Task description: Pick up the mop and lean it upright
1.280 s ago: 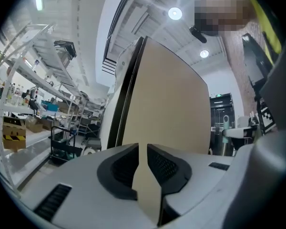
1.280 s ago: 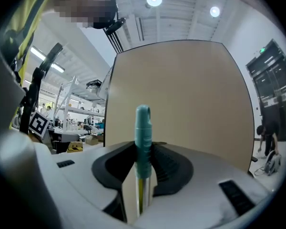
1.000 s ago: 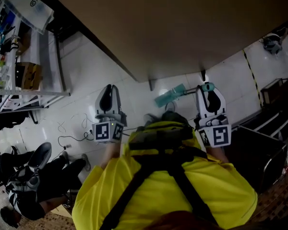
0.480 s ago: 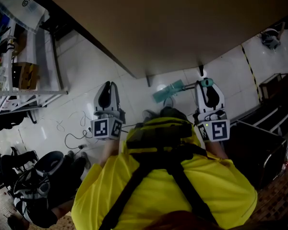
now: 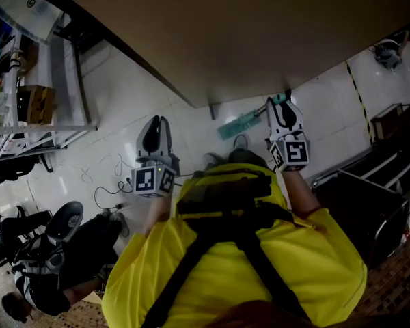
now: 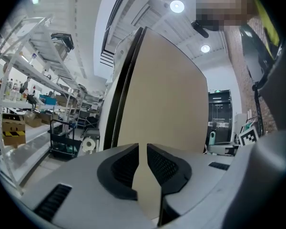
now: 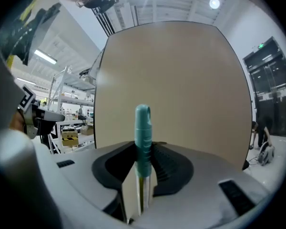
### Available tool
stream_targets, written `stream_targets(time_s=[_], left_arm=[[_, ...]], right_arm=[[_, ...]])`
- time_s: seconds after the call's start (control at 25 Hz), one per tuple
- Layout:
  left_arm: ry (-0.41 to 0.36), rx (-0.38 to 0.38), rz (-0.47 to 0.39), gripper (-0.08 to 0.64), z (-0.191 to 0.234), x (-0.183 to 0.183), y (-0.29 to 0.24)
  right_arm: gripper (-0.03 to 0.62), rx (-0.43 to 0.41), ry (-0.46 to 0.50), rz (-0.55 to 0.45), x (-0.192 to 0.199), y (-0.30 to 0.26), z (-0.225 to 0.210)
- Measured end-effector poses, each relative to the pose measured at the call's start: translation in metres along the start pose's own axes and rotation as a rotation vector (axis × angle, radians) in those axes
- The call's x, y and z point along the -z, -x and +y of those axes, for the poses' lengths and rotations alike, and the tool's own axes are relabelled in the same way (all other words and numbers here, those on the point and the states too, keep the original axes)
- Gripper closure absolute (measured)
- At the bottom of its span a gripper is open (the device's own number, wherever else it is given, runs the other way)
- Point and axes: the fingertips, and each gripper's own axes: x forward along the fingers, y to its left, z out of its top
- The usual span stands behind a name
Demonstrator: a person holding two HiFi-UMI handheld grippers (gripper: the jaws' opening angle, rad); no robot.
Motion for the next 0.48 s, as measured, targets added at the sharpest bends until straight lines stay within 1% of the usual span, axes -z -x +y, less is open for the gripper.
stream_targets(time_s=[0.16,0.48], left_arm=[[0.008,-0.003,0.022,0.500,0.000,0.012,0.001],[-0.002,0.011,0.037,0.500,-0.005,0.021,0.003]], right_arm=[[0.479,0.008,-0.007,0.036,0.042,-0.034,-0.009],[0.479,0.039,-0.026,0.173,0.127,-0.107,-0.035]])
